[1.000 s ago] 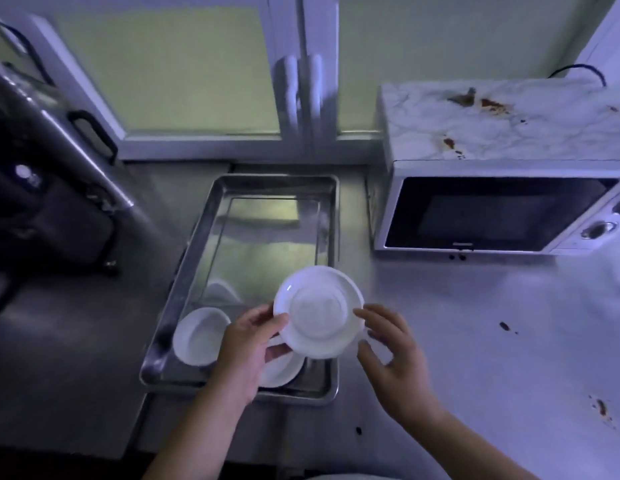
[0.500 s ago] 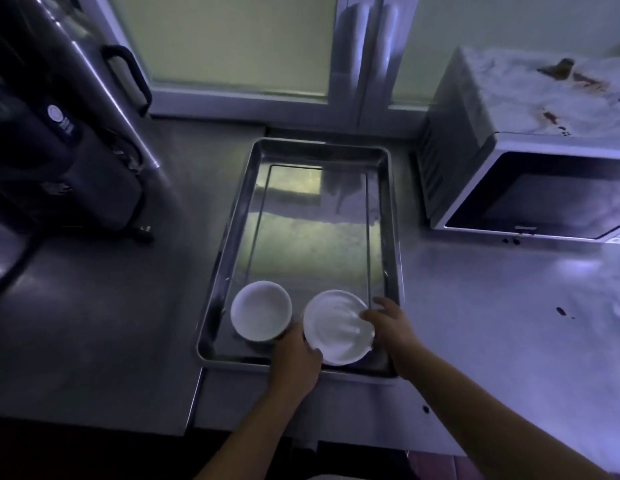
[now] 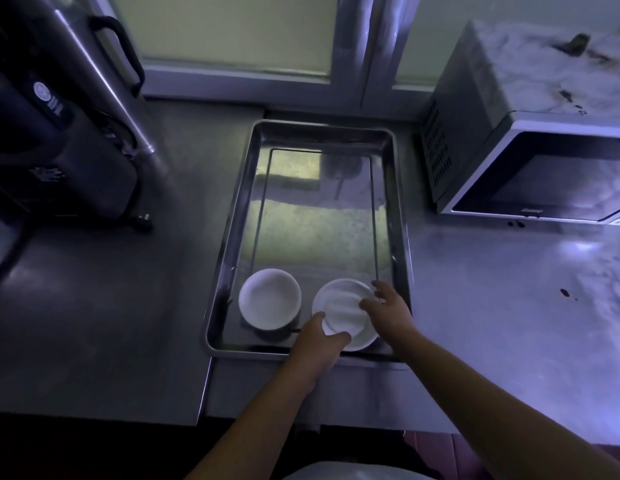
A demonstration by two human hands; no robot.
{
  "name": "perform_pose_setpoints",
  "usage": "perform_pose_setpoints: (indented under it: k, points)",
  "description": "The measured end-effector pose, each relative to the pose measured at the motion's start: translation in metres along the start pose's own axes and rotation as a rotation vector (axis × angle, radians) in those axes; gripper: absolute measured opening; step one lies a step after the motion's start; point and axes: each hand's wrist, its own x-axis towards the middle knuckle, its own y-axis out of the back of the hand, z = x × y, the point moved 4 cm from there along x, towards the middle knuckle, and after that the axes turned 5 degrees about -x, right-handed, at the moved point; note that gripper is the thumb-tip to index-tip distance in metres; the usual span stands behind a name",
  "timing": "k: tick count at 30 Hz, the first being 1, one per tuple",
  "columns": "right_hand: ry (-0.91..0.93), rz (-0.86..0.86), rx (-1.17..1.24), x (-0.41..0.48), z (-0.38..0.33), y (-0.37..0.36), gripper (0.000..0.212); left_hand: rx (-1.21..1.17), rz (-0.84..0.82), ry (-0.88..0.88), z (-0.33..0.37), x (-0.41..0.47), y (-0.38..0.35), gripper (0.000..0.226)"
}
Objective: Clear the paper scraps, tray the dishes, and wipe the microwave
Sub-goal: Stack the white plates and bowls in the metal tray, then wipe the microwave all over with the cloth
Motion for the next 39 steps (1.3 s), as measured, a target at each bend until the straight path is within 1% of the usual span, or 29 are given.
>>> perform_pose_setpoints:
  k: [2,4,6,8,11,12,15,20,22,27,30,33,39]
  points:
    - [-0.003,-0.011,0.011,0.0,-0.001,0.003,0.063,-0.015,-0.012,0.027,0.001,0.0,-0.001,0.073]
    - [0.003,-0.043,0.022,-0.002,-0.002,0.005,0.064,-0.034,-0.007,0.032,0.002,-0.001,0.001,0.071]
    - [0.006,-0.05,0.059,-0.008,-0.004,0.011,0.063,-0.035,0.01,0.007,0.003,-0.004,0.004,0.065]
    - [0.011,-0.025,0.116,-0.018,-0.004,0.022,0.059,-0.027,0.028,-0.058,0.004,-0.009,0.006,0.056]
    - [0.03,0.025,0.253,-0.04,0.007,0.047,0.041,-0.085,0.024,-0.159,0.007,-0.019,0.004,0.034]
    - [0.03,0.039,0.32,-0.05,0.013,0.058,0.034,-0.108,0.015,-0.179,0.009,-0.022,0.001,0.029]
    - [-0.023,0.117,0.464,-0.086,0.039,0.09,0.029,-0.132,-0.038,-0.211,0.017,-0.029,-0.021,0.022]
    - [-0.126,0.291,0.608,-0.136,0.088,0.143,0.021,-0.042,-0.269,-0.273,0.038,-0.048,-0.087,0.017]
    - [-0.146,0.329,0.641,-0.147,0.105,0.163,0.02,0.005,-0.318,-0.292,0.044,-0.056,-0.114,0.016]
    - [-0.111,0.355,0.755,-0.158,0.144,0.213,0.016,0.014,-0.32,-0.299,0.047,-0.079,-0.182,0.015]
    - [-0.077,0.364,0.808,-0.168,0.174,0.252,0.018,0.021,-0.31,-0.262,0.045,-0.098,-0.231,0.017]
    - [-0.032,0.398,0.854,-0.182,0.212,0.296,0.019,0.009,-0.326,-0.236,0.045,-0.119,-0.285,0.019]
    - [-0.023,0.454,0.926,-0.198,0.3,0.372,0.019,-0.038,-0.315,-0.227,0.045,-0.149,-0.384,0.017]
